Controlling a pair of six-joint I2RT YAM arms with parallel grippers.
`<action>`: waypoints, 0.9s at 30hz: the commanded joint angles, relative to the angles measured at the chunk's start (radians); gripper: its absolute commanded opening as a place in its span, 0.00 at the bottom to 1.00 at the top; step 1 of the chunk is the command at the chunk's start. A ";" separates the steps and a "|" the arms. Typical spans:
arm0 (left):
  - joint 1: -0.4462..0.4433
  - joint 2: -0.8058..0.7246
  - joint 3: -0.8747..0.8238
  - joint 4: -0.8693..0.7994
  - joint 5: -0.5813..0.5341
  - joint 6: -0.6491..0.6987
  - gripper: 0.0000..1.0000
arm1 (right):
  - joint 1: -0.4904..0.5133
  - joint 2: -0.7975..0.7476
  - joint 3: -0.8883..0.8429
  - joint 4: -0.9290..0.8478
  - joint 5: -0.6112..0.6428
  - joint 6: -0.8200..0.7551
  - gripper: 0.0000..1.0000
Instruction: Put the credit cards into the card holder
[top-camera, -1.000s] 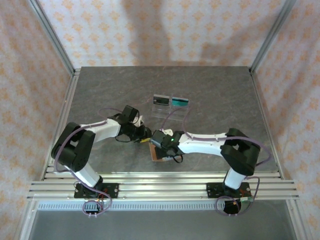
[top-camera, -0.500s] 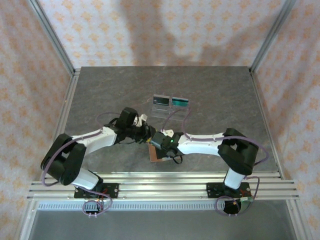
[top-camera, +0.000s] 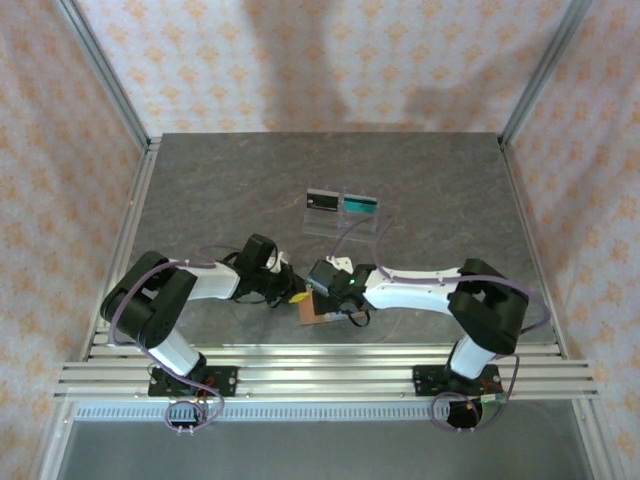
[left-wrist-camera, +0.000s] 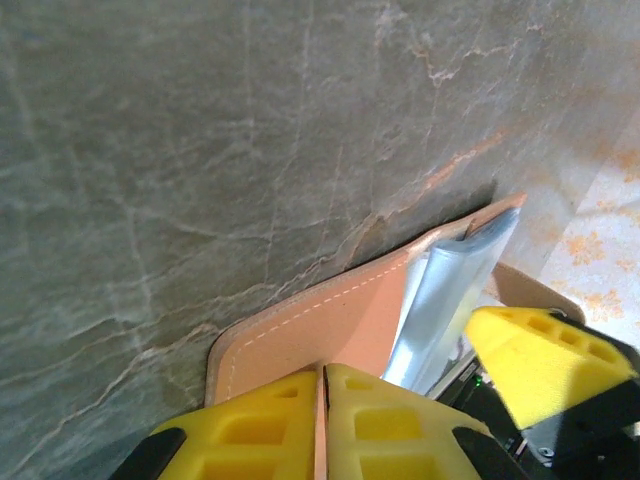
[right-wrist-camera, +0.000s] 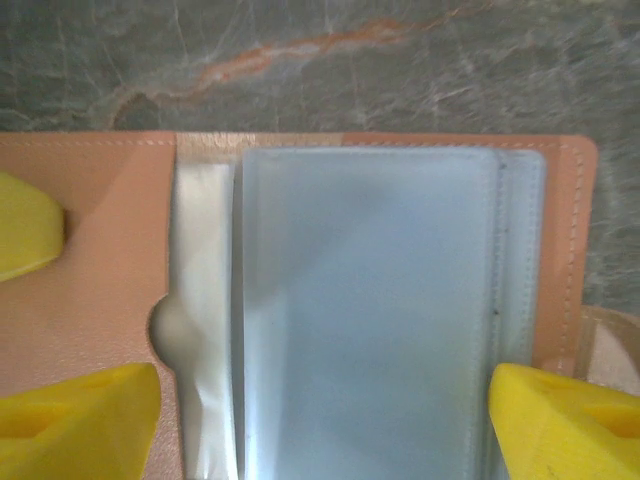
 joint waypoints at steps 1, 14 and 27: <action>0.000 0.029 -0.004 -0.011 -0.031 0.040 0.12 | -0.054 -0.126 0.059 -0.067 -0.012 -0.032 0.86; 0.000 0.013 0.037 -0.054 -0.033 0.058 0.13 | -0.496 -0.055 0.449 -0.227 -0.221 -0.463 0.83; -0.001 0.009 0.081 -0.164 -0.044 0.130 0.14 | -0.713 0.418 1.016 -0.454 -0.456 -0.858 0.76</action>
